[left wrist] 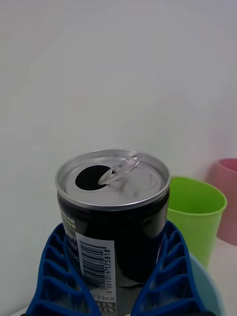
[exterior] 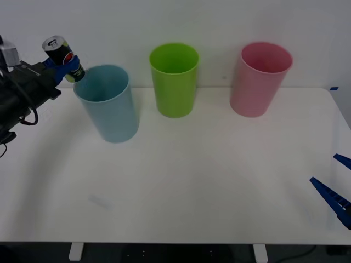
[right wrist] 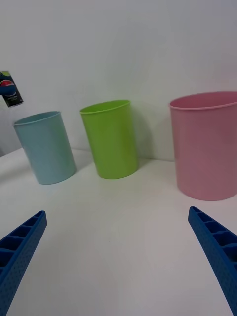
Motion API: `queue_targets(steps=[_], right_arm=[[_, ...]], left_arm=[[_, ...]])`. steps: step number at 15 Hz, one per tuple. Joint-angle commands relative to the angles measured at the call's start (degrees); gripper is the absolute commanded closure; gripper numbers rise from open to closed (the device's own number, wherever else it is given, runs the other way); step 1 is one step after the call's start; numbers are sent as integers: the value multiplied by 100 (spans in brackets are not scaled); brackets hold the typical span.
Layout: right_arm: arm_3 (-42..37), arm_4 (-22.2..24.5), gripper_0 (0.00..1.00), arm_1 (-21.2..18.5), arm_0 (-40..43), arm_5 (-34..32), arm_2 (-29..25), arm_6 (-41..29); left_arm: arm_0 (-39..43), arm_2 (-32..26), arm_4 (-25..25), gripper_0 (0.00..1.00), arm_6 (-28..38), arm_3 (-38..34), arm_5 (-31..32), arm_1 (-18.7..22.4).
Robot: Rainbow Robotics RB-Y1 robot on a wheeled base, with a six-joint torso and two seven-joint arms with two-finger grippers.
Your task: Grasp the object on the table and drop it into the matching bin: aluminum can to the light blue bin, PET bottle to the pink bin.
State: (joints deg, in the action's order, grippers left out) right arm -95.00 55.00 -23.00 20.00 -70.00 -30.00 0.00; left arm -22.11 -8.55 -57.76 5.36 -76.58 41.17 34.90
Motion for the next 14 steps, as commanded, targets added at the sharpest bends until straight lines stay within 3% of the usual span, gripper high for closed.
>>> queue_targets(steps=[1,5,12,13,14], right_arm=[[0,0,0,0,0,0,0,0],[0,0,0,0,0,0,0,0],[0,0,0,0,0,0,0,0],[0,0,0,0,0,0,0,0],[0,0,0,0,0,0,0,0]], left_arm=[[-364,239,-147,100,9,328,5,-27],[-768,362,-288,100,-35,758,13,-142],[-812,362,-394,97,-43,785,-13,-221],[-803,371,-394,83,-52,776,-13,-221],[-803,362,-385,6,-87,776,-4,-221]])
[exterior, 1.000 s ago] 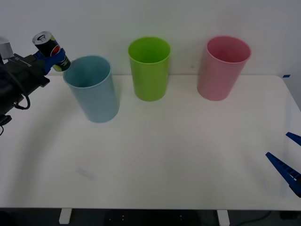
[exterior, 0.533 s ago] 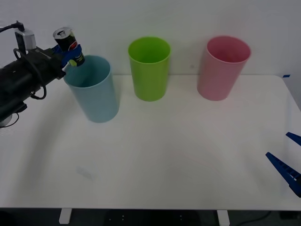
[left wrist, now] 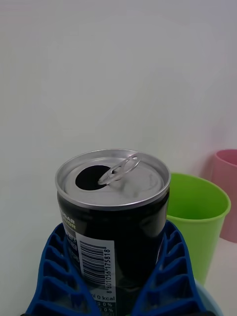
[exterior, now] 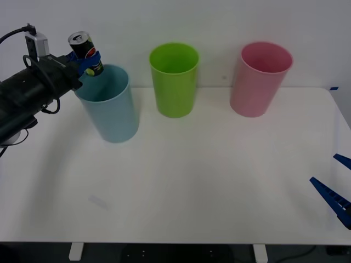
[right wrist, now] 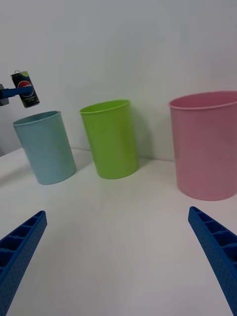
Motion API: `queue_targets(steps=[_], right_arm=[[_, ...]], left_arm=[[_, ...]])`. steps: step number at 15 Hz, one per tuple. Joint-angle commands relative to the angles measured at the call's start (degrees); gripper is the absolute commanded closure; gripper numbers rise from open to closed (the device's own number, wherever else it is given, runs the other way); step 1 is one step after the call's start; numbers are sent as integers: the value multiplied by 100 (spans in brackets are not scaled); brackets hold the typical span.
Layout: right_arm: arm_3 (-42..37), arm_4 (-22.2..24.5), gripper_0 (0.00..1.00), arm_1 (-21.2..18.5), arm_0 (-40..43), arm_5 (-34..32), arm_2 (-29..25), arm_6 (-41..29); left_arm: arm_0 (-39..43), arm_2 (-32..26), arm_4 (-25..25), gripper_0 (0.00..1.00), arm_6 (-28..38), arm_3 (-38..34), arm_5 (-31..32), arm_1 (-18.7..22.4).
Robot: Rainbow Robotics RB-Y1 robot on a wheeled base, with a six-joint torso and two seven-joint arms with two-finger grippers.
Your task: Grasp the object on the table and drop it into the matching bin: aluminum can to the light blue bin, PET bottle to the pink bin.
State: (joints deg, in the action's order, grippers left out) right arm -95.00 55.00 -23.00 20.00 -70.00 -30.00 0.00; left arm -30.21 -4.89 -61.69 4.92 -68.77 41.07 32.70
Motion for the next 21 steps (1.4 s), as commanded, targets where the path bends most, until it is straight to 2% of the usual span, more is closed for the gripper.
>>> queue_targets(steps=[1,12,16,21], right_arm=[[0,0,0,0,0,0,0,0],[0,0,0,0,0,0,0,0],[0,0,0,0,0,0,0,0],[0,0,0,0,0,0,0,0]], left_arm=[[6,-3,7,0,-61,-5,15,9],[77,-56,122,0,-105,-5,111,9],[305,-65,552,0,-193,-102,296,219],[1035,-108,1361,0,-237,-541,639,852]])
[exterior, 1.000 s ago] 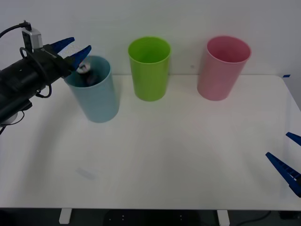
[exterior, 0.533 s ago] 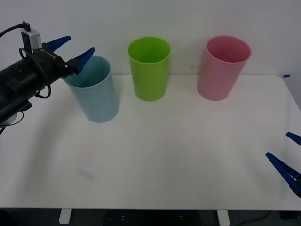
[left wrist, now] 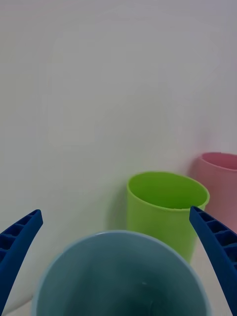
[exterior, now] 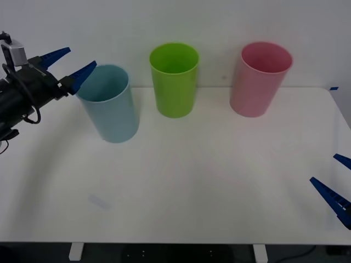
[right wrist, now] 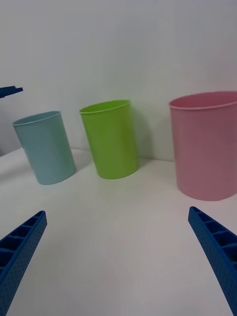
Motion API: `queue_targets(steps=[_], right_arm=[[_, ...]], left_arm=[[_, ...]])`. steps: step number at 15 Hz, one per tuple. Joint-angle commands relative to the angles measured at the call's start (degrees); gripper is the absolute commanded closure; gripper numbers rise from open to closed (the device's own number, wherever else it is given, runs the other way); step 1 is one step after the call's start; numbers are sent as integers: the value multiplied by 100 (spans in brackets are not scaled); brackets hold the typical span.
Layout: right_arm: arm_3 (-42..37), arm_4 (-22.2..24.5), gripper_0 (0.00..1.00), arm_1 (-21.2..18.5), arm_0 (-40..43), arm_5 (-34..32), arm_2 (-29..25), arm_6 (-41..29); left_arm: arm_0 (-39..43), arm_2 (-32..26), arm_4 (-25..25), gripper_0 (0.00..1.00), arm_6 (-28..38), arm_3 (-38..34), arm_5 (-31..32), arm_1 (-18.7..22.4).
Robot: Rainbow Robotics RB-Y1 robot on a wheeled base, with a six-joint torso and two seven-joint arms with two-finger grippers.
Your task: Grasp the object on the table and drop it into the matching bin: aluminum can to the light blue bin, PET bottle to the pink bin.
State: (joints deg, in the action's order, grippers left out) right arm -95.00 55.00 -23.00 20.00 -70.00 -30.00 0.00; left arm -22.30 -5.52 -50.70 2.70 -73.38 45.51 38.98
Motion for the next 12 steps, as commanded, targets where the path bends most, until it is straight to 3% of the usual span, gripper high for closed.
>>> queue_targets(steps=[1,8,12], right_arm=[[0,0,0,0,0,0,0,0],[0,0,0,0,0,0,0,0],[0,0,0,0,0,0,0,0]], left_arm=[[420,-186,359,0,-24,-98,441,347],[1958,-1100,482,0,-85,-995,757,505],[2714,-1540,482,0,-551,-1153,933,496]])
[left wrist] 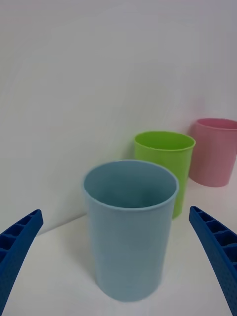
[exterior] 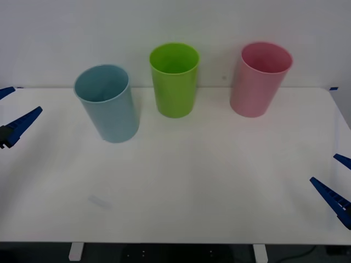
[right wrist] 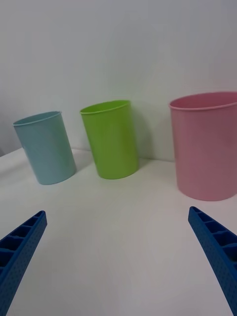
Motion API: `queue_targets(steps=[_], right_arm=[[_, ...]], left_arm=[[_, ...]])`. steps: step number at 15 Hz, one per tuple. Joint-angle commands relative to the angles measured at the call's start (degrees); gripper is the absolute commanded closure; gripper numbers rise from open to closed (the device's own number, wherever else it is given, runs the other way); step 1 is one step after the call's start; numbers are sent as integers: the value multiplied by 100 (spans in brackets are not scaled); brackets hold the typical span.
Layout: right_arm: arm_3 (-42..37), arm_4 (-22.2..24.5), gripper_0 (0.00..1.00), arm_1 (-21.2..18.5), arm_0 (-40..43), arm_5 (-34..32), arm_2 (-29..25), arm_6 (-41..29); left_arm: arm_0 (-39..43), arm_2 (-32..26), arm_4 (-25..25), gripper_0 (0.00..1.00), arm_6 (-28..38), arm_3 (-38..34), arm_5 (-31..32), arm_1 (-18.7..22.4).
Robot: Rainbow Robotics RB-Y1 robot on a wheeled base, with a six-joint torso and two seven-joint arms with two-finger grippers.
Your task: Grasp the object on the table and drop it into the matching bin: aluminum can to the light blue bin, PET bottle to the pink bin.
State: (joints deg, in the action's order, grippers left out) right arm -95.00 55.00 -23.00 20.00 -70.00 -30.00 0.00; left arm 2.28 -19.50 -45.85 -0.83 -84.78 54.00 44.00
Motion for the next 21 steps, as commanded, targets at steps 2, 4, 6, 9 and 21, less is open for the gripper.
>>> queue_targets(steps=[2,4,6,9,21], right_arm=[[0,0,0,0,0,0,0,0],[0,0,0,0,0,0,0,0],[0,0,0,0,0,0,0,0],[0,0,0,0,0,0,0,0],[0,0,0,0,0,0,0,0]], left_arm=[[580,-405,-64,0,-277,-13,401,3],[835,-590,-161,0,-330,-30,533,-6],[1081,-687,-152,0,-365,-118,559,-6],[1538,-854,-99,0,-409,-241,629,-6],[2259,-977,138,0,-427,-338,770,-6]])
